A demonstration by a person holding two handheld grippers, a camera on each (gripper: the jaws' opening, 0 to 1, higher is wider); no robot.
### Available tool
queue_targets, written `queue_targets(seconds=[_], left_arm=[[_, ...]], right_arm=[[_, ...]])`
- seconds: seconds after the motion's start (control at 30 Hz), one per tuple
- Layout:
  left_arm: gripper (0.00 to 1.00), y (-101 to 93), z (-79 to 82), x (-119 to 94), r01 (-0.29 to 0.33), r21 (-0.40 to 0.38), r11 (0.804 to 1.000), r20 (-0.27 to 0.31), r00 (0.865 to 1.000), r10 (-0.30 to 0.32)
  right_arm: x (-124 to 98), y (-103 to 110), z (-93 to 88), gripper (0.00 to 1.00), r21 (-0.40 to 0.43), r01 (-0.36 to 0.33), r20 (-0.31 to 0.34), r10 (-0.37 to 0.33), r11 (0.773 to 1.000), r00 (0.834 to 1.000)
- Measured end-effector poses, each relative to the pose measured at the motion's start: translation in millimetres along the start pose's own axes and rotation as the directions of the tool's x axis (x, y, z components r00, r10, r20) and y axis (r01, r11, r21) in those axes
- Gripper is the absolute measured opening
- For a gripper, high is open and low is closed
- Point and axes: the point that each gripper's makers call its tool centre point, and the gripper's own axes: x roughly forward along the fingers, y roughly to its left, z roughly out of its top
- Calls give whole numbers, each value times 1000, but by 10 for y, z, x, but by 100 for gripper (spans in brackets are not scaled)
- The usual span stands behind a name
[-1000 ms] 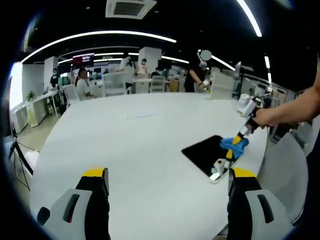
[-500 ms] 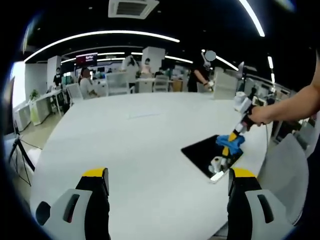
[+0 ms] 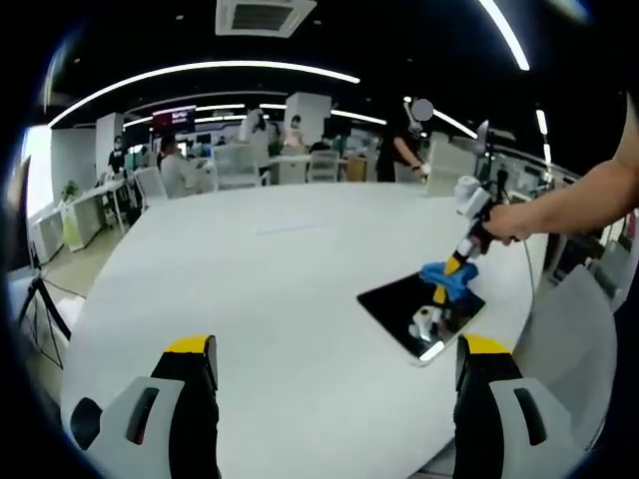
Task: Wipe the mirror surface with the cleaning cloth until all visible marks leave the cleaned area.
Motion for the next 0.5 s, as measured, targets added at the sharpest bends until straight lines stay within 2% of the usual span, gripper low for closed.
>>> queue_targets(seconds=[0.5], left_arm=[[100, 66, -21, -7, -14, -12, 1000, -8, 1000, 14]], right_arm=[[81, -9, 212, 0, -10, 2, 2, -2, 1000, 1000]])
